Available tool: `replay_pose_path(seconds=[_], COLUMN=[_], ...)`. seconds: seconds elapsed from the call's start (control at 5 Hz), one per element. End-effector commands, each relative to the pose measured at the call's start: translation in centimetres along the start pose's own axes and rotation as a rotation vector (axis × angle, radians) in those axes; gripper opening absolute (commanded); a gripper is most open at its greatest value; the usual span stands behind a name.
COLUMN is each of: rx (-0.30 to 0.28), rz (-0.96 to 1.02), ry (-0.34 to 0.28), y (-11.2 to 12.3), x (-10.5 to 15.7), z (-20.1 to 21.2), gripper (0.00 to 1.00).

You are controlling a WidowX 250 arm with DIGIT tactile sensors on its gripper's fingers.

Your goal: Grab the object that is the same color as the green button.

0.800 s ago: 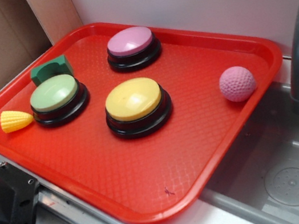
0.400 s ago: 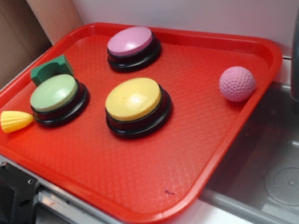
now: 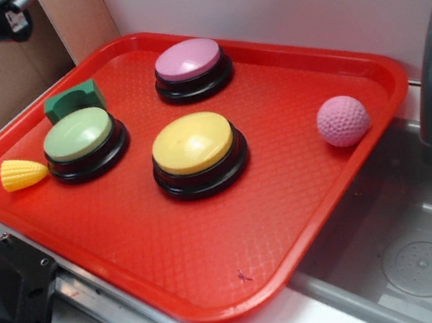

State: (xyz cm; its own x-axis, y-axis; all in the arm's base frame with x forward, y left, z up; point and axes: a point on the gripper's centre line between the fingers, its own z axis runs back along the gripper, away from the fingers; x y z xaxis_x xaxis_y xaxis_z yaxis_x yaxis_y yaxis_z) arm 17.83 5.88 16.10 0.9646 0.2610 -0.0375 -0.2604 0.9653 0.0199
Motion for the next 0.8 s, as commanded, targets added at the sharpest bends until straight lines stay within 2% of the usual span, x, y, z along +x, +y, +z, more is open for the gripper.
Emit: replay_pose_path(seconds=[0.0, 0.2, 0.6], rx=[0.066, 0.097, 0.073], rz=[-0.245, -0.321, -0.380], ry=[-0.095, -0.132, -0.143], y=[4.6, 6.0, 7.4], x=[6.2, 7.6, 8.8], z=[-3.6, -5.7, -9.4], gripper=[1.00, 1.00, 1.00])
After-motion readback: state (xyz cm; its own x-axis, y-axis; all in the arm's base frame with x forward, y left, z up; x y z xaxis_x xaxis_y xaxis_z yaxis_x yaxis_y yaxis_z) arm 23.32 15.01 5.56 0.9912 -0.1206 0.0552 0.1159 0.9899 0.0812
